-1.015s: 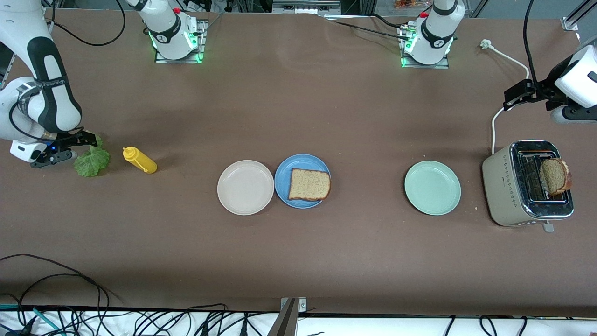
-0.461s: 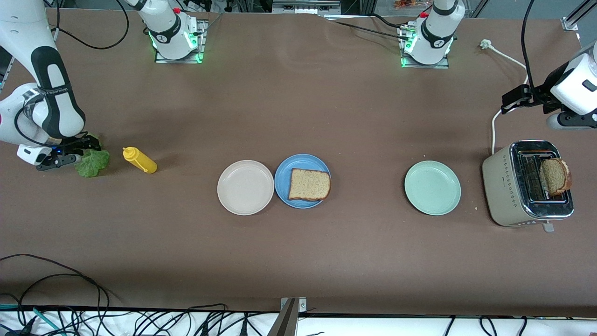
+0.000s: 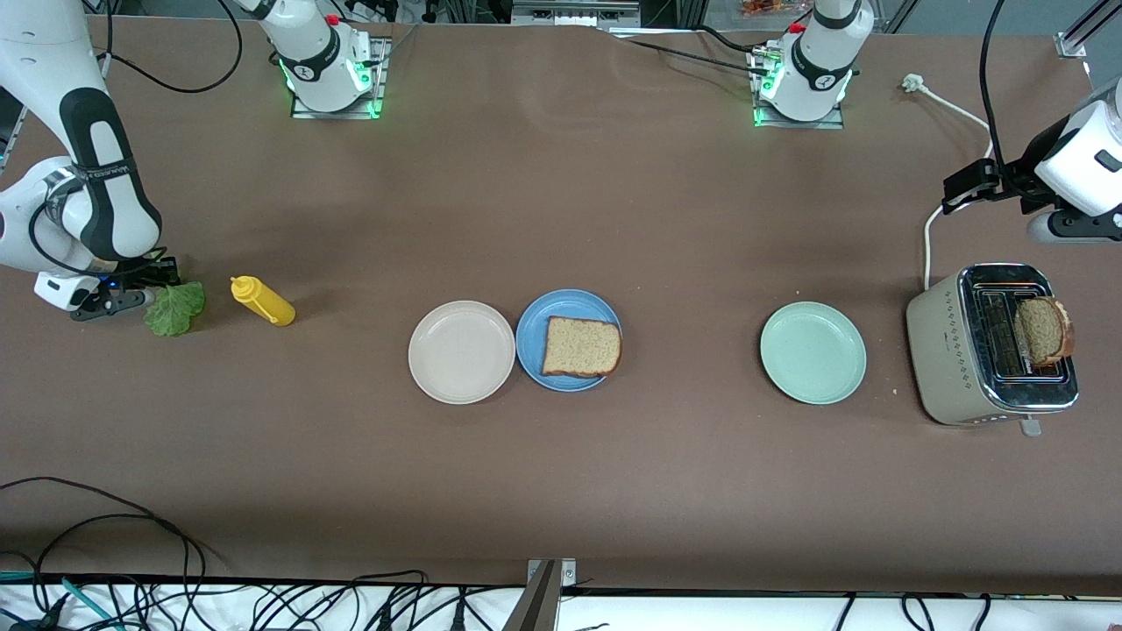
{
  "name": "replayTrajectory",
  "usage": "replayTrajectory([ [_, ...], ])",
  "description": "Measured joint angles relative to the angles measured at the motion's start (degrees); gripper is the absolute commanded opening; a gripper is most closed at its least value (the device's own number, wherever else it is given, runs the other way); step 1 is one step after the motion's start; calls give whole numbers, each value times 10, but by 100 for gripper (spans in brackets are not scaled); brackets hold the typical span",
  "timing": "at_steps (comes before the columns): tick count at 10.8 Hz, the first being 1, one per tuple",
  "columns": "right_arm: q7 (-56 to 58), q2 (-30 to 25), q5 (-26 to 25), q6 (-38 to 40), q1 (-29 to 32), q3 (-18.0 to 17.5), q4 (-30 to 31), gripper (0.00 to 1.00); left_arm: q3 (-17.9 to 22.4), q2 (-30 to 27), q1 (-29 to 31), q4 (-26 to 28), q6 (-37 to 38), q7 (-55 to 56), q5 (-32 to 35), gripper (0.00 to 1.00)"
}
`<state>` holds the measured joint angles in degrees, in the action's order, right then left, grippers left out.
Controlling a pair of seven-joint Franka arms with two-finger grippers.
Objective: Make sandwich in blue plate with both arms
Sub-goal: 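Lift the lettuce leaf with the right gripper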
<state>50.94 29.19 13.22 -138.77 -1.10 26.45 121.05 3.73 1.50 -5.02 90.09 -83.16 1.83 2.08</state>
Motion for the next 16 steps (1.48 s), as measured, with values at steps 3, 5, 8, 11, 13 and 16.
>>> replayTrajectory([
  [3, 0, -2, 0, 12, -1, -1, -7, 0, 0, 0, 2, 0, 0, 0, 0, 100],
  [5, 0, -18, 0, 75, -3, -2, -28, 0, 0, 3, 2, 0, 0, 0, 0, 100],
  [8, 0, -53, 0, 171, -3, -1, -71, 0, 0, 5, 2, 0, 0, 0, 0, 100],
  [11, -2, -95, 0, 211, -3, 0, -82, 0, 0, 5, 3, 0, 0, 0, 0, 100],
  [13, -43, -129, -36, 258, -15, -1, -102, 0, 0, 5, 4, 0, 0, 0, 0, 100],
  [16, -146, -173, -78, 403, -61, -5, -179, 0, 1, 6, 5, 0, 0, 0, 0, 100],
])
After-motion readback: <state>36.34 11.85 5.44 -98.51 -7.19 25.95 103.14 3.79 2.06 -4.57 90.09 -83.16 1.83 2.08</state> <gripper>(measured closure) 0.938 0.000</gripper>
